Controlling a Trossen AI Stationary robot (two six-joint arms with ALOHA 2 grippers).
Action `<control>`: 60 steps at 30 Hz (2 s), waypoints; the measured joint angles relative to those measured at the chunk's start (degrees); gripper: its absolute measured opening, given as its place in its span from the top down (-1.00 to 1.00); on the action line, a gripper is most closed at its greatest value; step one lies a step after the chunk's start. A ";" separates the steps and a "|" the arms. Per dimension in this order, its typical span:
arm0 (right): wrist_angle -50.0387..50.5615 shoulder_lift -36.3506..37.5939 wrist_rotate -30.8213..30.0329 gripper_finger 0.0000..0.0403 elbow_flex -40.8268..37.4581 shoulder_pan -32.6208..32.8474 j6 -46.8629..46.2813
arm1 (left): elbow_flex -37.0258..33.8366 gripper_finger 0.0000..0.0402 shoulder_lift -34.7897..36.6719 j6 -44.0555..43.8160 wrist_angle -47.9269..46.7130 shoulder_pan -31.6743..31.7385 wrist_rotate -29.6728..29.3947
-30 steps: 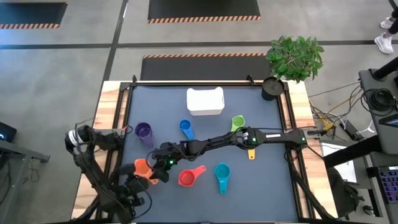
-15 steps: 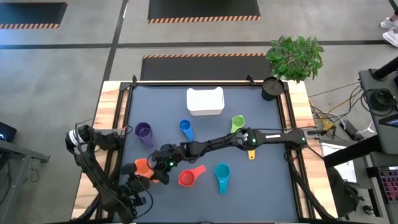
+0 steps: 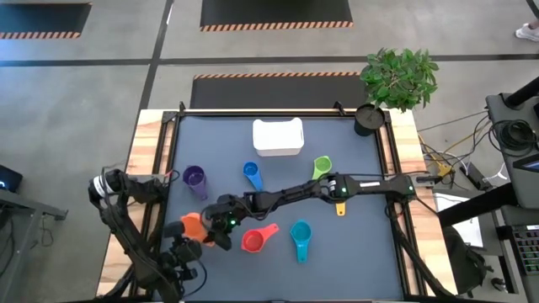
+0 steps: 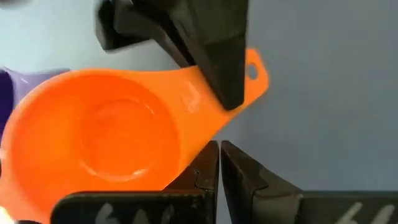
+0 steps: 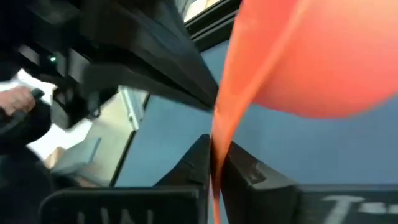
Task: Nest measuring cups in basket
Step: Stack the orange measuring cup on top of the purple measuring cup
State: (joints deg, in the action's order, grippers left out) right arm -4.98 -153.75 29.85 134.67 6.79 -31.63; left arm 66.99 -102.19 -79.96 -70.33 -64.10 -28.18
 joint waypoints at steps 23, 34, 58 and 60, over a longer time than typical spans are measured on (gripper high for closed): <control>-3.44 4.10 0.29 0.96 -0.04 -10.68 -13.84 | 13.65 1.00 20.33 15.93 -19.73 -8.08 -46.20; -1.66 4.10 -2.75 0.96 -0.04 -12.85 -15.35 | 7.56 1.00 25.55 11.71 -18.70 -8.06 -46.44; 0.02 4.06 -5.46 0.87 -1.68 -12.31 -10.81 | 7.13 1.00 25.48 11.90 -17.98 -8.08 -47.96; 0.00 4.06 -5.47 0.80 -1.68 -12.31 -10.48 | 7.13 1.00 25.46 11.88 -17.96 -8.06 -47.96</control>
State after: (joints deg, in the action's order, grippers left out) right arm -4.98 -149.69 24.38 132.99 -5.52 -42.11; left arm 74.13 -76.73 -68.07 -88.29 -72.16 -76.14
